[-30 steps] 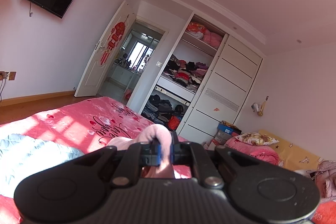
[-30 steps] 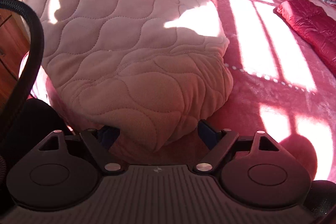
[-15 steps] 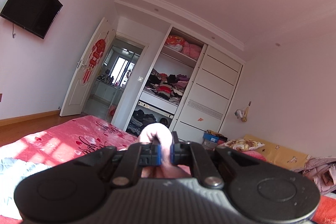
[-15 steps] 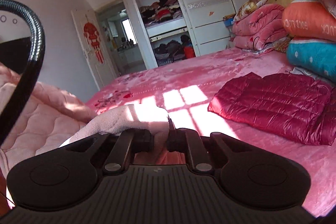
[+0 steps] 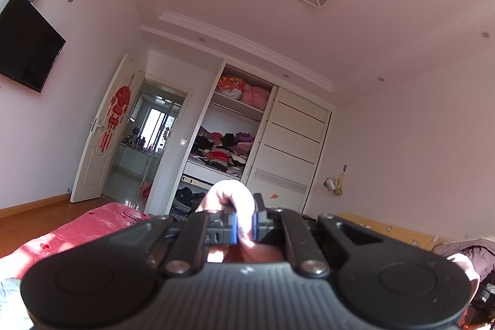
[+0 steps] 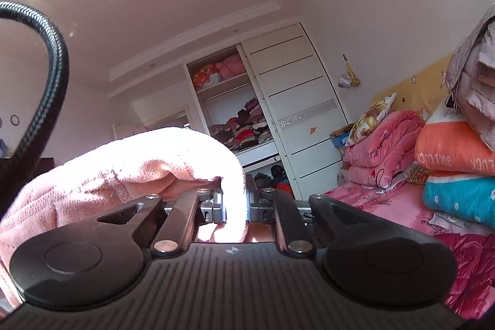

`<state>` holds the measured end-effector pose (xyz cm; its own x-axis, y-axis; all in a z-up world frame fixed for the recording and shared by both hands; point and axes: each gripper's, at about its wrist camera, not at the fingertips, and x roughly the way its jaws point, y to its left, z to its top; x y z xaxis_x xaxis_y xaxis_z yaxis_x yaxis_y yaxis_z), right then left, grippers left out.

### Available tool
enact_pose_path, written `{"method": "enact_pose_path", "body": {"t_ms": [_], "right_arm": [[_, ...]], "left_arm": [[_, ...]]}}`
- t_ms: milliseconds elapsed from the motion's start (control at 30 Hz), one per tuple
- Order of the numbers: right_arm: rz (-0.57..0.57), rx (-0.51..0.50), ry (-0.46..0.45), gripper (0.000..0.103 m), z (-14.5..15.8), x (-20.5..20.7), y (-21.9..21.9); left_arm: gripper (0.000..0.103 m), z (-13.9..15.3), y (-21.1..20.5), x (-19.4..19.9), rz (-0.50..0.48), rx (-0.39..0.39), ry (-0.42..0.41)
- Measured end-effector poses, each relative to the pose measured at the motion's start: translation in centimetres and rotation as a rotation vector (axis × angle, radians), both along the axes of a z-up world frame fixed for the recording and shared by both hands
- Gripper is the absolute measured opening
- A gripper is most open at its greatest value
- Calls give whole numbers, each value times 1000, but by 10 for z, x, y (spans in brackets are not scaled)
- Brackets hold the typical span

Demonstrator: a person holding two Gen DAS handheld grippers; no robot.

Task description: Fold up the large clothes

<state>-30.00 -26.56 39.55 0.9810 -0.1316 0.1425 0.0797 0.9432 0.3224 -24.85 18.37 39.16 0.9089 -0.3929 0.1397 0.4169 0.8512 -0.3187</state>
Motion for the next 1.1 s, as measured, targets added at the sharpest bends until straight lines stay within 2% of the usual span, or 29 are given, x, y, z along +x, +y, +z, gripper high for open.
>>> {"method": "enact_pose_path", "body": {"t_ms": [100, 167, 267, 467, 600, 733, 967, 1033, 1067, 1100], "right_arm": [[-21, -30, 54, 12, -3, 23, -1], [-42, -44, 109, 12, -12, 52, -4], [-71, -45, 205, 12, -36, 100, -11], [-114, -56, 367, 12, -84, 193, -24], [-137, -76, 450, 12, -108, 235, -27], [-155, -64, 538, 12, -152, 290, -29], [-163, -44, 683, 14, -203, 328, -43], [-166, -70, 706, 22, -213, 334, -37], [-173, -89, 715, 35, -215, 336, -35], [-182, -112, 727, 55, -214, 333, -31]], "left_arm": [[6, -12, -10, 28, 20, 41, 50], [6, -26, -20, 60, 38, 67, 108], [6, -57, -38, 114, 71, 110, 186], [6, -123, -63, 228, 101, 140, 353], [6, -169, -78, 285, 115, 187, 411], [6, -202, -91, 325, 113, 197, 463], [6, -259, -110, 366, 120, 267, 537], [7, -269, -115, 372, 131, 291, 541], [8, -271, -118, 378, 137, 304, 544], [10, -274, -120, 381, 143, 318, 548]]}}
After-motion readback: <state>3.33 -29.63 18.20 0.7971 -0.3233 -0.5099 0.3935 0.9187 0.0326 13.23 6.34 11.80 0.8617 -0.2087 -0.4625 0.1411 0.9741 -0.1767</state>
